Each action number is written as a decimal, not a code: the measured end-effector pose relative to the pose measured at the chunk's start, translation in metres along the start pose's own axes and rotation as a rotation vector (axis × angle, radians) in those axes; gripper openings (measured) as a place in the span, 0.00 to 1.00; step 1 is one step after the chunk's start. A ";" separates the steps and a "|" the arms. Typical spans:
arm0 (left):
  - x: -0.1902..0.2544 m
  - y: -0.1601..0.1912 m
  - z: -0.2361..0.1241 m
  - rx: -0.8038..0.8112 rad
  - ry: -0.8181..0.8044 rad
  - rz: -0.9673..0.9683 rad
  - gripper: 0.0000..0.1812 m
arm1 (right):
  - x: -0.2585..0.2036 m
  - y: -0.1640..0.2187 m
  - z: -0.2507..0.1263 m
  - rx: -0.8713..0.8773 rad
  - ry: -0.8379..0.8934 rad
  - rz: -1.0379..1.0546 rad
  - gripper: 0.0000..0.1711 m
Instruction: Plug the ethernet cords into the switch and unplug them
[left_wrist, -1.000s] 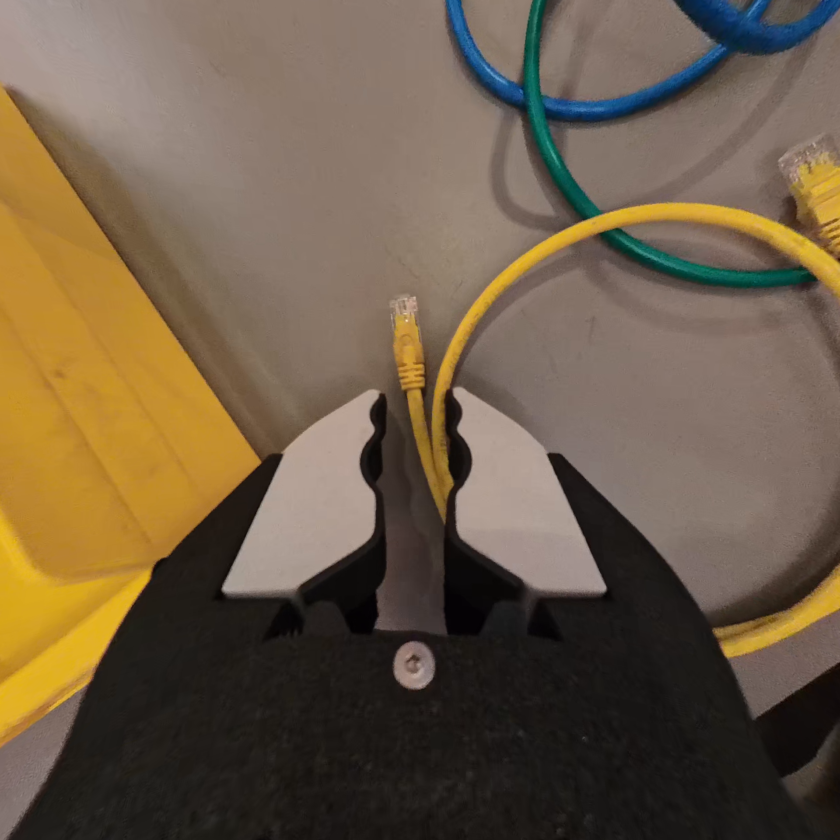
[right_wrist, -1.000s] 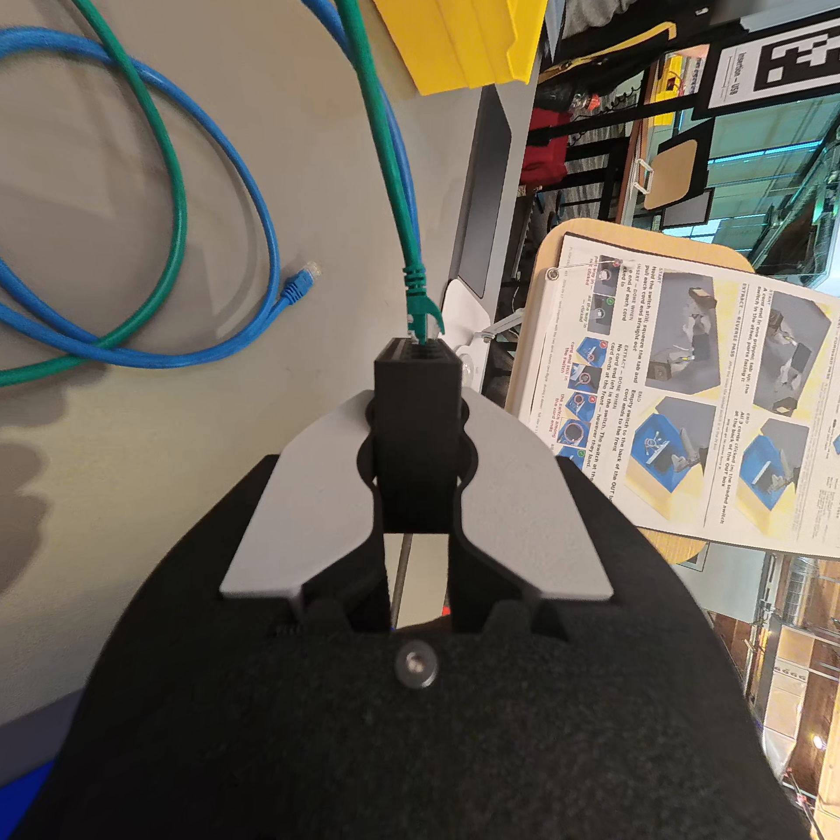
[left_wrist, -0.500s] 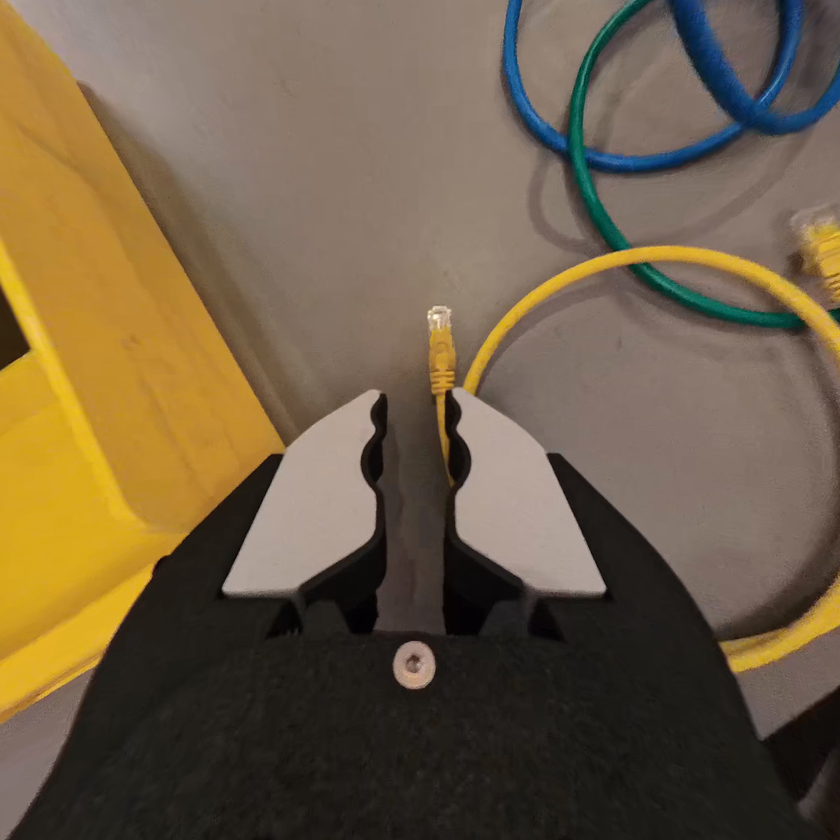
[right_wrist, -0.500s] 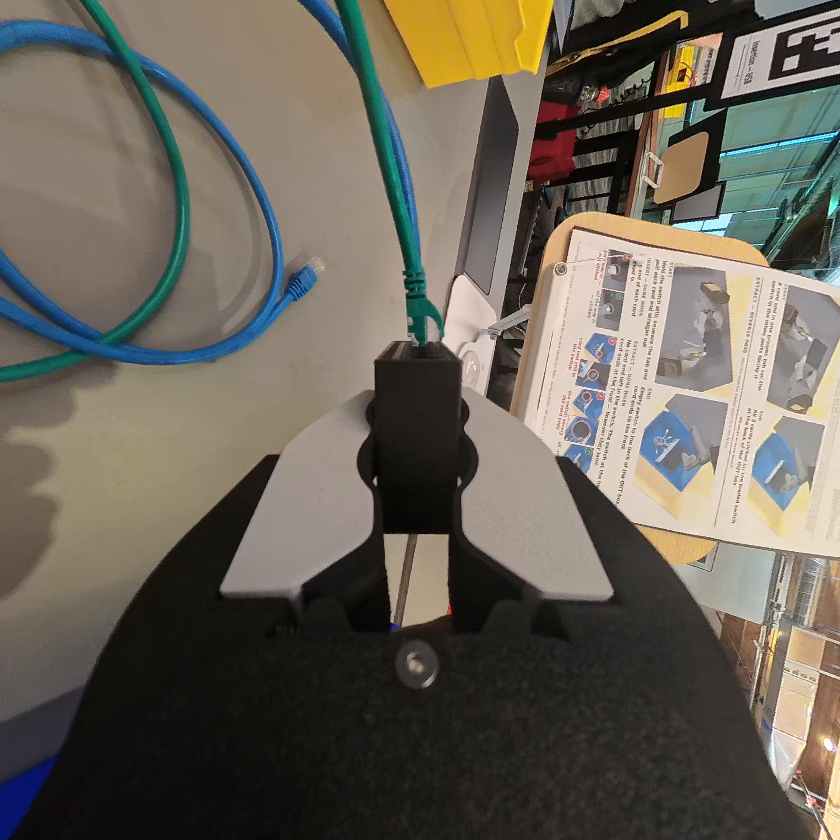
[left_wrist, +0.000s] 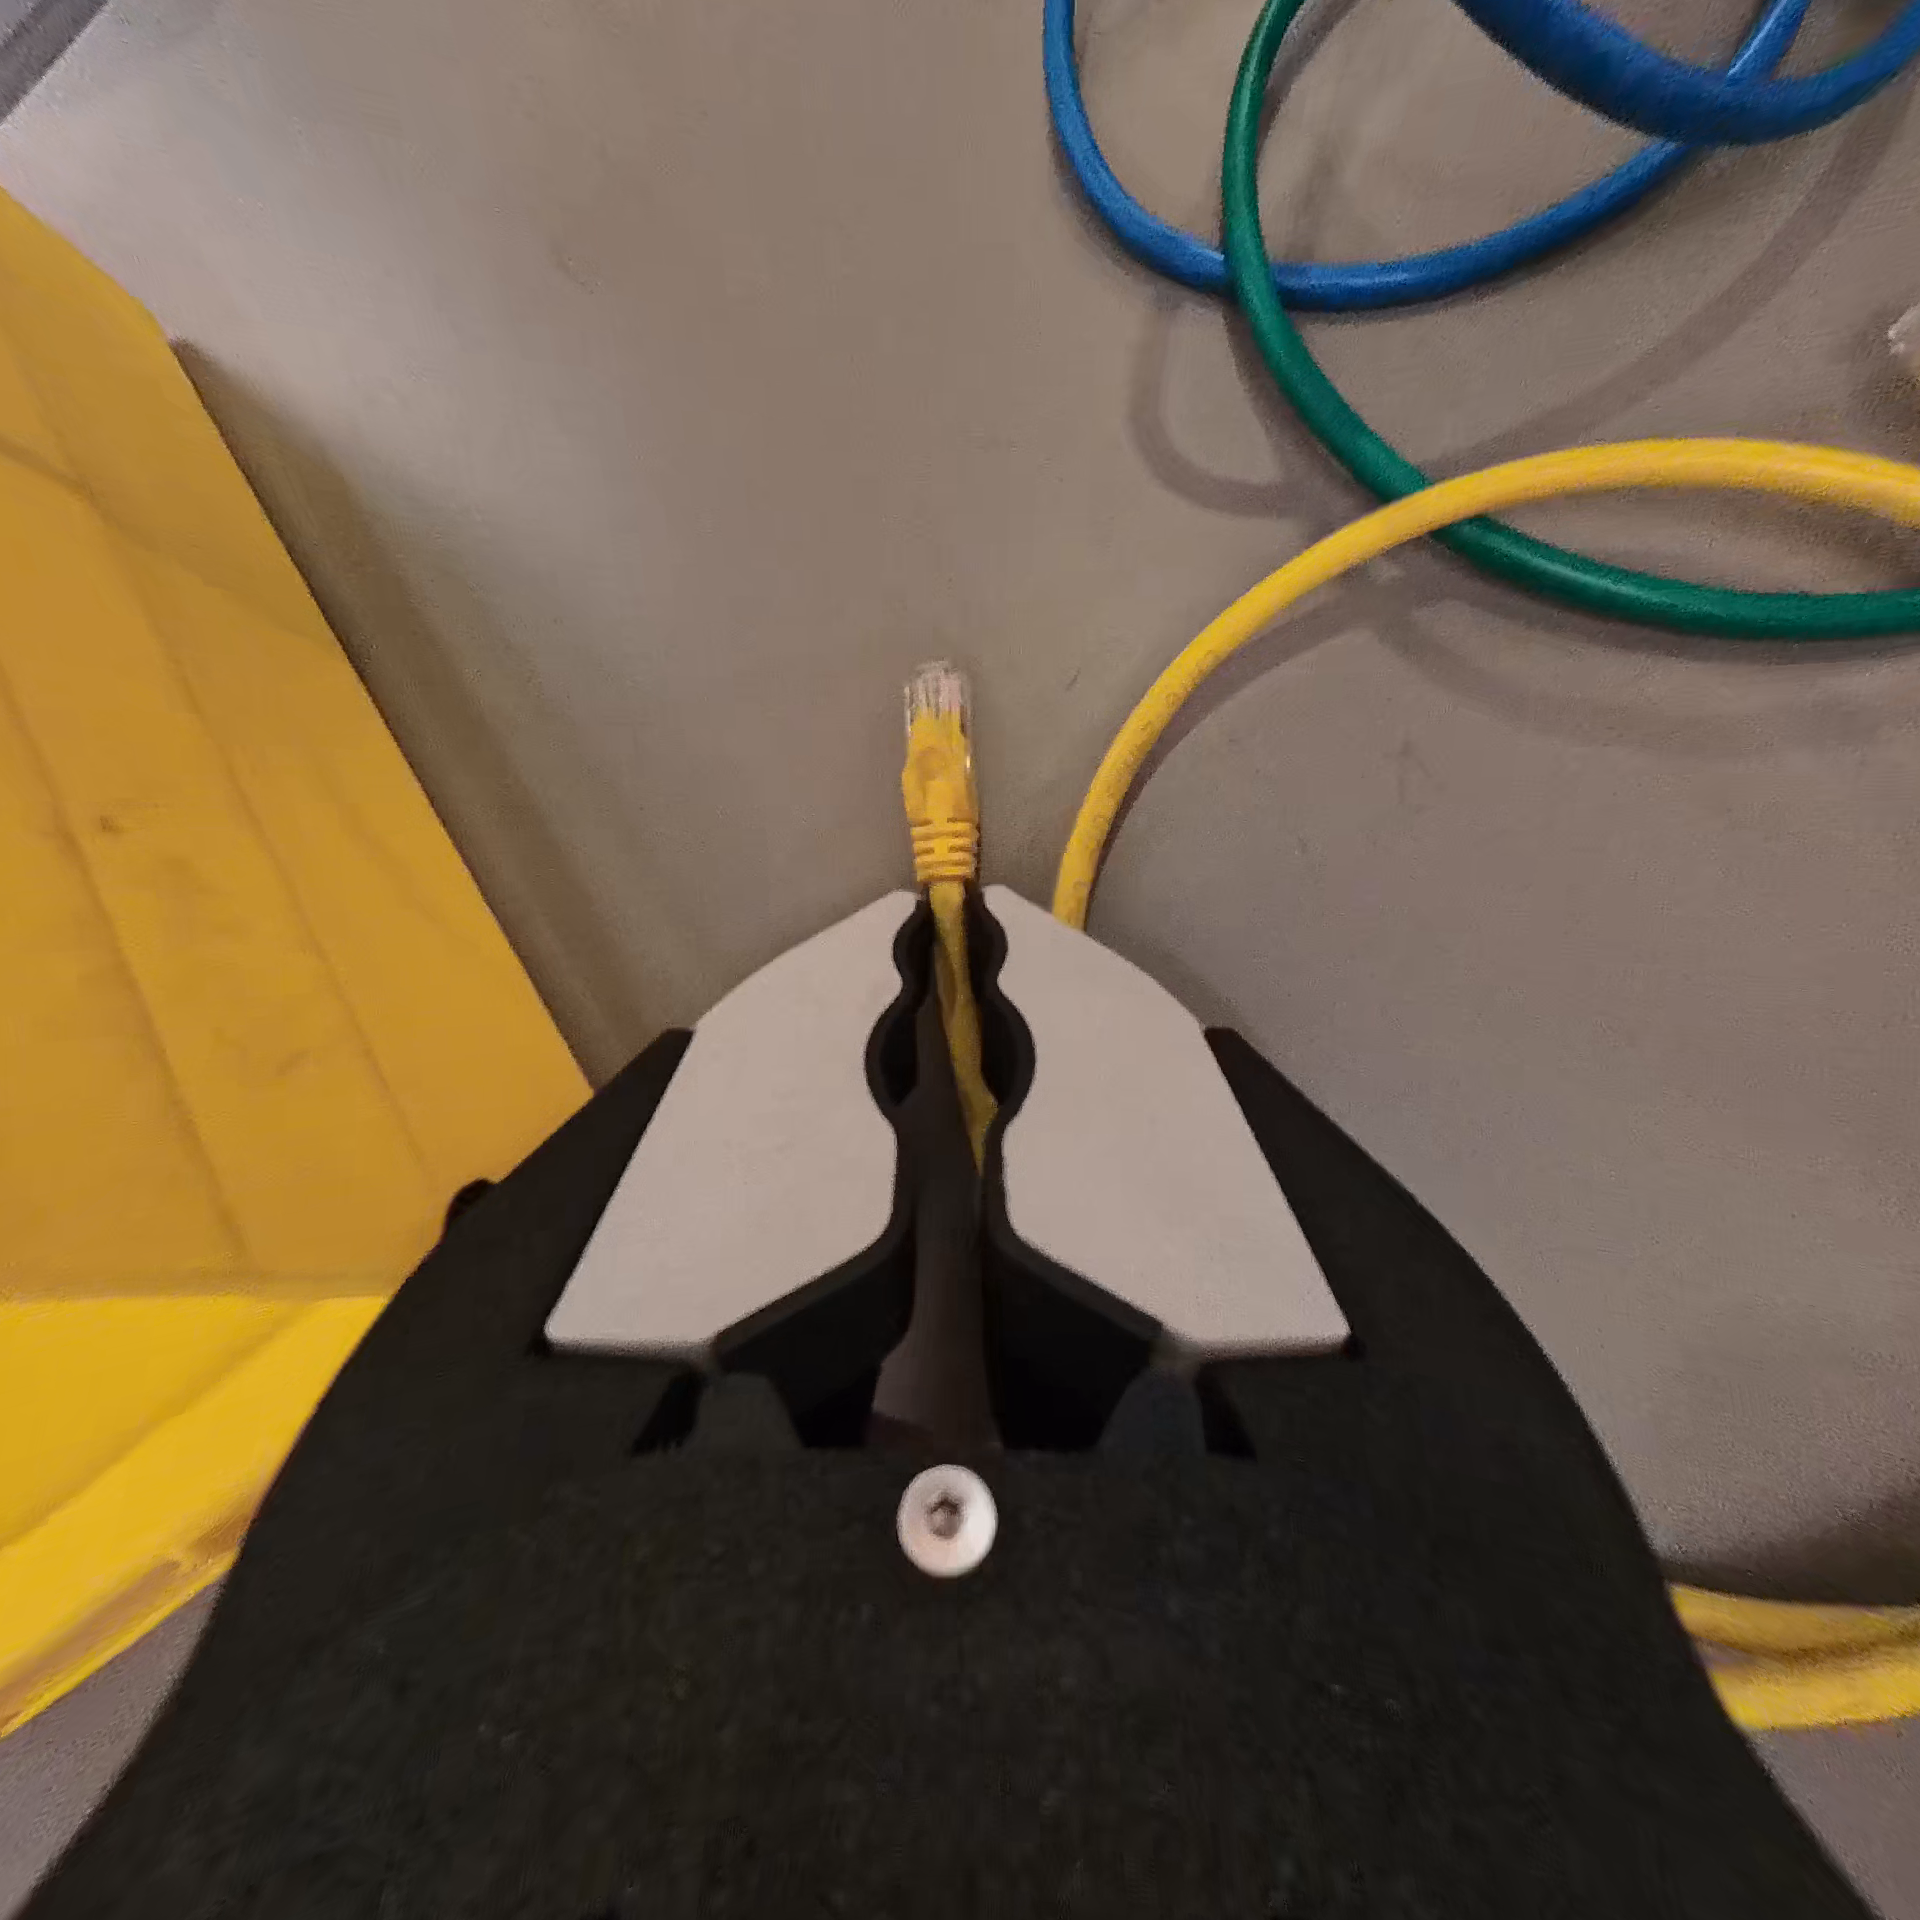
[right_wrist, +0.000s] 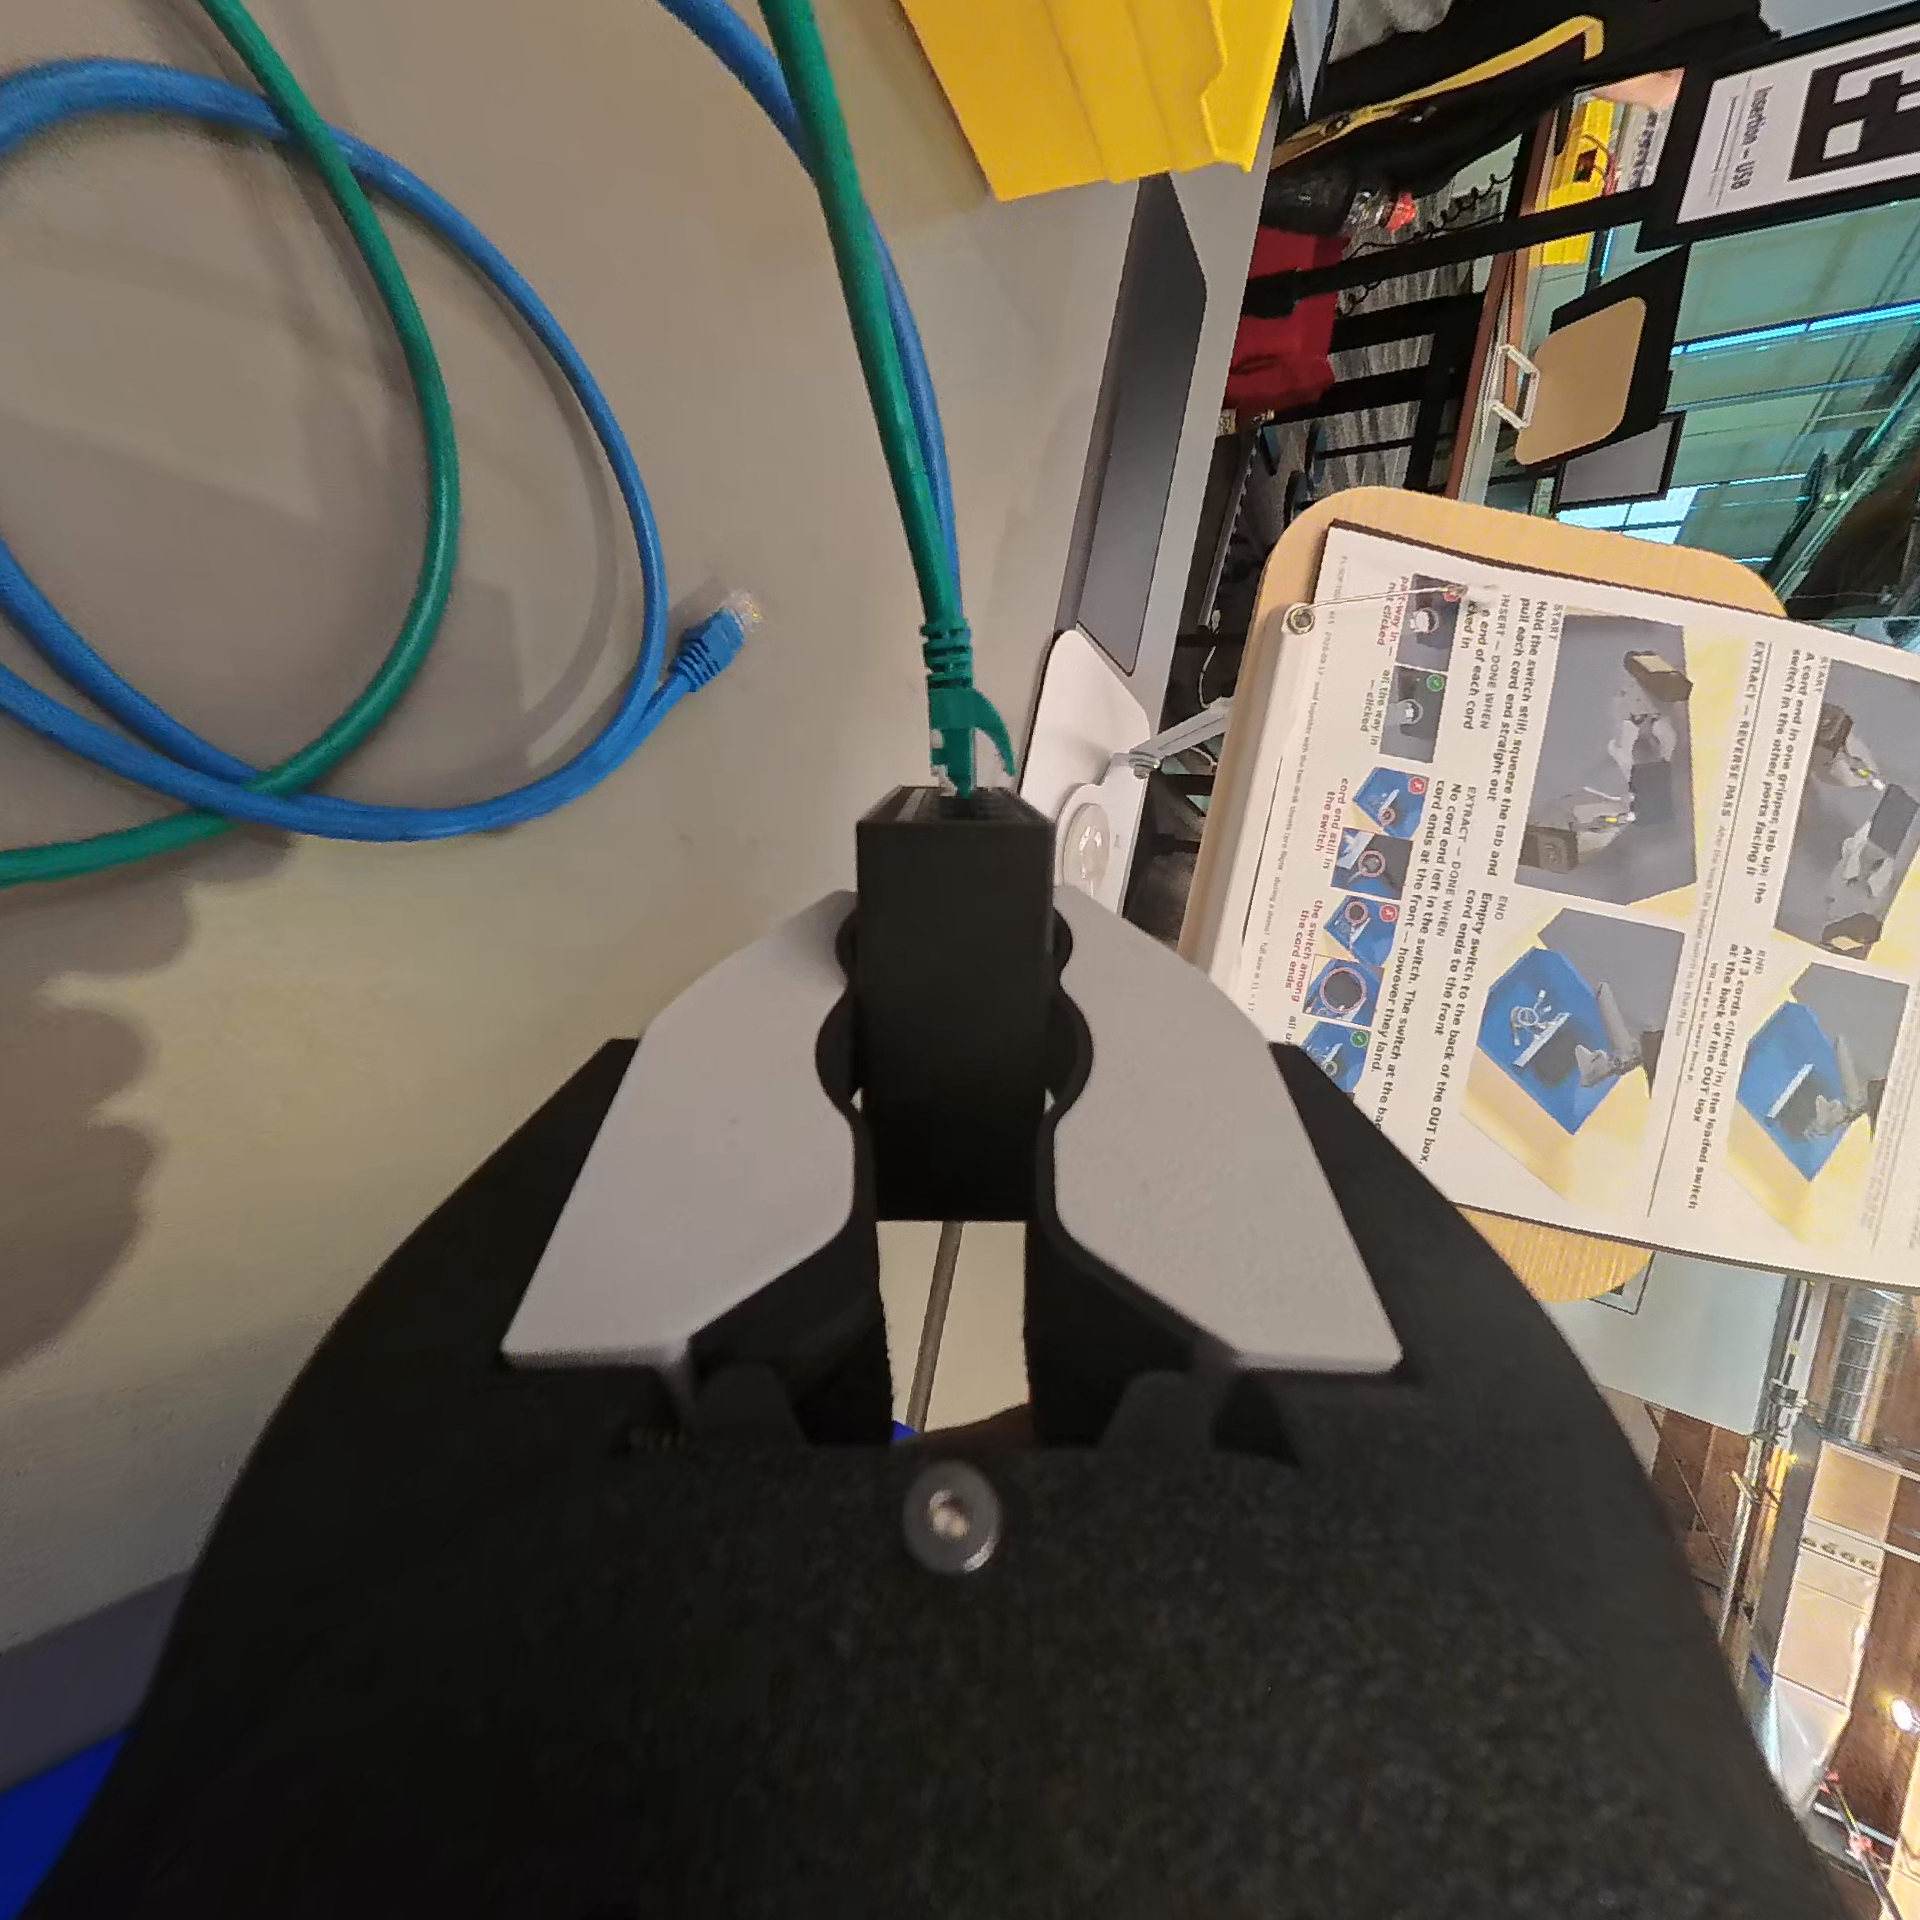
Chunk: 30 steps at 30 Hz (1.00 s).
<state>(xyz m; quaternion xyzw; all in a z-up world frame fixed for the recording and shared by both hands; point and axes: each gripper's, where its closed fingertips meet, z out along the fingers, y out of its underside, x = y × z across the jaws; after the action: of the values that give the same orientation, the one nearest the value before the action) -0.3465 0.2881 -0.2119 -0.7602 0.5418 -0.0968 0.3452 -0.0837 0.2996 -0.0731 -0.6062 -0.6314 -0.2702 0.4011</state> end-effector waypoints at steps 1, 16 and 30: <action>0.001 -0.002 0.001 0.017 0.017 -0.019 0.03 | 0.000 0.000 0.000 0.000 0.000 0.000 0.17; 0.000 -0.130 -0.121 0.164 0.237 0.099 0.03 | 0.023 -0.017 -0.010 0.061 0.183 -0.087 0.17; 0.033 -0.232 -0.058 -0.114 0.462 0.183 0.03 | 0.033 -0.042 -0.018 0.167 0.320 -0.143 0.17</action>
<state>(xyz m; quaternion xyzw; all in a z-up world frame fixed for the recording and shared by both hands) -0.1882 0.2743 -0.0303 -0.6842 0.6773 -0.2055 0.1761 -0.1204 0.2977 -0.0301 -0.4738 -0.6211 -0.3375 0.5252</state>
